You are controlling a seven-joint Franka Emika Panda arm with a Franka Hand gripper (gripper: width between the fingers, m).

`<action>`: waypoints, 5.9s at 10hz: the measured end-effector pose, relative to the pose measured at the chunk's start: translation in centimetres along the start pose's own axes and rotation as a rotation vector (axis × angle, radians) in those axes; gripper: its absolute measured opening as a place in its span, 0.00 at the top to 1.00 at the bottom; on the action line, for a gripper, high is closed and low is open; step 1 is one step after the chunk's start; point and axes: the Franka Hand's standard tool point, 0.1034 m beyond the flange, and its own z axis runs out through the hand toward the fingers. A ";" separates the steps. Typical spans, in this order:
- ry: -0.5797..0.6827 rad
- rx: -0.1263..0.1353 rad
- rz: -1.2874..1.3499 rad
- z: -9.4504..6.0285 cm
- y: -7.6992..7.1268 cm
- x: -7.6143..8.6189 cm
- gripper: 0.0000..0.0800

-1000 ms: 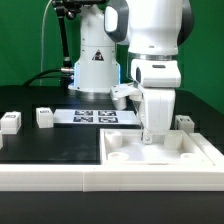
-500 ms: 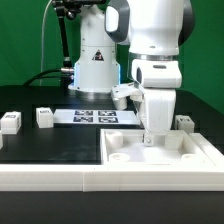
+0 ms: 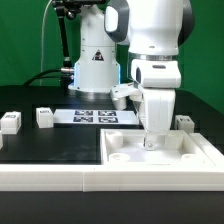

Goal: Assemble one leg

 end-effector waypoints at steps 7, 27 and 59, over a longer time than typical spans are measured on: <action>-0.020 -0.018 0.062 -3.4 -0.6 1.1 0.19; 0.087 0.023 1.535 -3.5 -2.8 8.4 0.19; -0.752 0.743 1.428 0.1 -6.9 9.1 0.64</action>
Offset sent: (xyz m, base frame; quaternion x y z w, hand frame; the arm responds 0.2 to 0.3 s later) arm 0.0000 0.0000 0.0000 0.0000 0.0000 0.0000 1.0000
